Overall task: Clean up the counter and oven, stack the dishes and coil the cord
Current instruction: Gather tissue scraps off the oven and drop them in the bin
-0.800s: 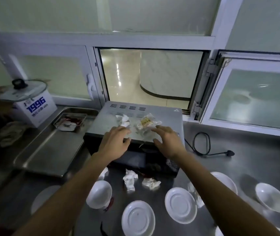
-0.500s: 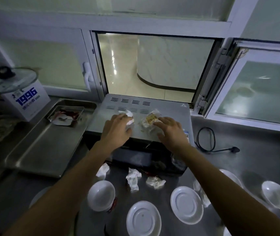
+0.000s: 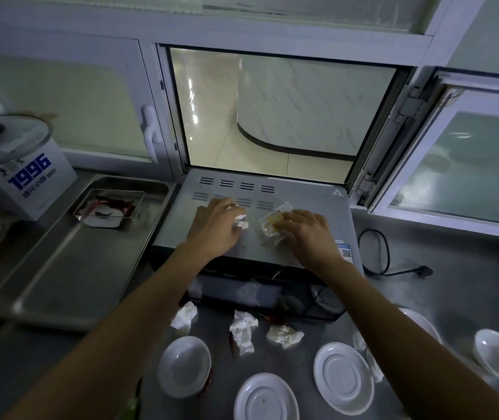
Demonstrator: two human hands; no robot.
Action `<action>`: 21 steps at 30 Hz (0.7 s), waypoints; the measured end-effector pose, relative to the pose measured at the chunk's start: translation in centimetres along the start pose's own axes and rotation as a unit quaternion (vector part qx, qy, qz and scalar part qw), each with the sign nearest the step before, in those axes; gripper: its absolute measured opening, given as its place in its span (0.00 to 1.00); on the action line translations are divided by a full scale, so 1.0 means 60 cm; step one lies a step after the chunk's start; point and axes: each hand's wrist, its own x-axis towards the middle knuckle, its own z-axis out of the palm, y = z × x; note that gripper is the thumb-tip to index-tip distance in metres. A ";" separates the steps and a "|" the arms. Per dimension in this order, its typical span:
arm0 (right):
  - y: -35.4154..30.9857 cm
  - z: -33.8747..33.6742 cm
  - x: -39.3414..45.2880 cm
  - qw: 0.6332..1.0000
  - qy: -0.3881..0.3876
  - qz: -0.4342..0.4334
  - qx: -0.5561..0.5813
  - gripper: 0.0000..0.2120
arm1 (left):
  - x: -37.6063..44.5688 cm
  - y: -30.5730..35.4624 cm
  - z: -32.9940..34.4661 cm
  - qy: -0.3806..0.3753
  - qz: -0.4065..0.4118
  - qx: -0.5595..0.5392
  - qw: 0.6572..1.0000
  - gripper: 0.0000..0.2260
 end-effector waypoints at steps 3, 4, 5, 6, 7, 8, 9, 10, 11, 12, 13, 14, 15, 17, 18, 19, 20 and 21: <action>0.000 0.007 0.000 1.000 0.026 -0.015 -0.003 0.14 | 0.005 -0.002 0.005 0.011 0.013 0.008 1.000 0.13; 0.000 0.009 -0.001 0.999 0.036 -0.020 -0.005 0.14 | 0.007 -0.002 0.006 0.014 0.015 0.005 1.000 0.12; 0.000 0.010 -0.001 0.999 0.045 -0.024 -0.008 0.14 | 0.008 -0.003 0.007 0.018 0.014 -0.002 1.000 0.12; 0.000 0.011 0.000 0.998 0.052 -0.027 -0.011 0.14 | 0.009 -0.003 0.008 0.022 0.014 -0.011 1.000 0.12; 0.001 0.012 -0.001 0.998 0.055 -0.028 -0.013 0.14 | 0.010 -0.003 0.009 0.029 0.015 -0.022 0.999 0.11; 0.002 0.013 -0.002 0.998 0.058 -0.028 -0.013 0.14 | 0.010 -0.004 0.010 0.037 0.017 -0.036 0.999 0.11; 0.002 0.015 -0.004 0.998 0.061 -0.030 -0.012 0.15 | 0.011 -0.005 0.011 0.045 0.018 -0.053 0.997 0.11; 0.003 0.016 -0.006 0.997 0.067 -0.032 -0.012 0.16 | 0.010 -0.007 0.011 0.052 0.019 -0.071 0.996 0.12; 0.004 0.017 -0.008 0.997 0.075 -0.032 -0.013 0.17 | 0.010 -0.008 0.012 0.059 0.019 -0.086 0.994 0.12; 0.004 0.018 -0.010 0.996 0.083 -0.031 -0.014 0.17 | 0.009 -0.009 0.012 0.065 0.020 -0.098 0.993 0.12; 0.005 0.019 -0.011 0.995 0.092 -0.028 -0.014 0.18 | 0.009 -0.008 0.011 0.070 0.023 -0.107 0.992 0.12; 0.005 0.019 -0.012 0.994 0.104 -0.026 -0.013 0.17 | 0.009 -0.007 0.010 0.075 0.029 -0.114 0.990 0.11; 0.005 0.017 -0.013 0.992 0.120 -0.024 -0.011 0.15 | 0.009 -0.005 0.009 0.081 0.036 -0.120 0.989 0.10; 0.003 0.009 -0.015 0.988 0.151 -0.021 -0.012 0.12 | 0.010 -0.001 0.005 0.094 0.052 -0.129 0.986 0.09; 0.002 0.002 -0.018 0.986 0.166 -0.020 -0.016 0.11 | 0.010 0.002 0.003 0.100 0.059 -0.134 0.984 0.10; 0.000 -0.005 -0.022 0.984 0.178 -0.019 -0.021 0.10 | 0.011 0.004 0.003 0.105 0.066 -0.140 0.982 0.11; -0.001 -0.012 -0.028 0.982 0.187 -0.016 -0.025 0.10 | 0.012 0.006 0.002 0.109 0.076 -0.146 0.980 0.11; -0.002 -0.018 -0.034 0.981 0.193 -0.012 -0.029 0.11 | 0.014 0.009 0.003 0.111 0.086 -0.154 0.978 0.11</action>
